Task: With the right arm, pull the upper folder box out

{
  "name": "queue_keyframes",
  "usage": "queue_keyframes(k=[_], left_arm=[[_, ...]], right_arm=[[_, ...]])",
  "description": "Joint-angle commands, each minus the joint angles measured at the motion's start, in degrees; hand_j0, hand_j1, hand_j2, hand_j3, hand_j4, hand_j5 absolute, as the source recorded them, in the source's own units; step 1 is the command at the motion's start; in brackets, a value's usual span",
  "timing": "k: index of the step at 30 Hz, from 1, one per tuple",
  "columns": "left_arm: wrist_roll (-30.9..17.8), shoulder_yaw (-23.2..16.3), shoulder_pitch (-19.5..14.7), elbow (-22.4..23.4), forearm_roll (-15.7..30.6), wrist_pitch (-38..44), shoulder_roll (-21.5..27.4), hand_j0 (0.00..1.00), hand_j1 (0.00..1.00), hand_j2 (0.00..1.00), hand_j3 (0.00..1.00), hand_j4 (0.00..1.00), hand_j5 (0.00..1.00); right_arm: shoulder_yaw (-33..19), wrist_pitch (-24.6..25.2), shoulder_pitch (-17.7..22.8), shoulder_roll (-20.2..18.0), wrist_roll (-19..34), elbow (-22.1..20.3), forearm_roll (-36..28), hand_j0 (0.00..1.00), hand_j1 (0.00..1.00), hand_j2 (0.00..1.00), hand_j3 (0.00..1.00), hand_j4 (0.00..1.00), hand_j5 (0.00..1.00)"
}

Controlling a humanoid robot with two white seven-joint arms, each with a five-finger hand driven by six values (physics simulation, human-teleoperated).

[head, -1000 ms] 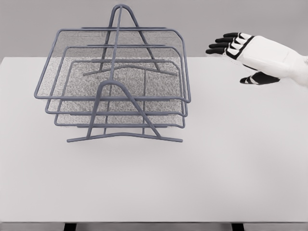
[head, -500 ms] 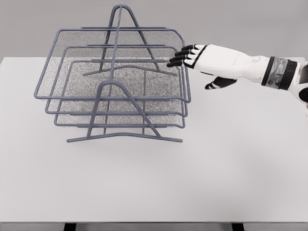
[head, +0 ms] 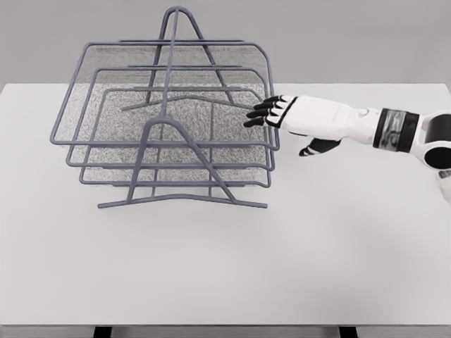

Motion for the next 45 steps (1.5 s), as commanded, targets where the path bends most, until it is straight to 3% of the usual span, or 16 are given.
queue_keyframes(k=[1, 23, 33, 37, 45], left_arm=[[0.0, 0.0, 0.0, 0.0, 0.0, 0.0, 0.0, 1.00, 1.00, 1.00, 1.00, 1.00, 1.00], [0.0, 0.0, 0.0, -0.1, 0.0, 0.0, 0.0, 1.00, 1.00, 1.00, 1.00, 1.00, 1.00], [0.0, 0.0, 0.0, 0.0, 0.0, 0.0, 0.0, 1.00, 1.00, 1.00, 1.00, 1.00, 1.00], [0.0, 0.0, 0.0, 0.0, 0.0, 0.0, 0.0, 1.00, 1.00, 1.00, 1.00, 1.00, 1.00], [0.0, 0.0, 0.0, 0.0, 0.0, 0.0, 0.0, 1.00, 1.00, 1.00, 1.00, 1.00, 1.00]], right_arm=[[0.0, -0.2, 0.0, -1.6, 0.1, 0.2, 1.5, 1.00, 1.00, 1.00, 1.00, 1.00, 1.00], [-0.7, -0.2, 0.1, -10.9, 0.1, -0.1, -0.5, 1.00, 1.00, 1.00, 1.00, 1.00, 1.00], [-0.7, -0.2, 0.4, -13.5, 0.1, 0.0, -0.9, 1.00, 1.00, 1.00, 1.00, 1.00, 1.00], [-4.8, -0.2, 3.1, -14.2, 0.1, 0.1, -1.3, 1.00, 1.00, 1.00, 1.00, 1.00, 1.00], [-4.9, -0.2, 3.3, -17.0, 0.1, -0.2, -2.9, 1.00, 1.00, 1.00, 1.00, 1.00, 1.00]])
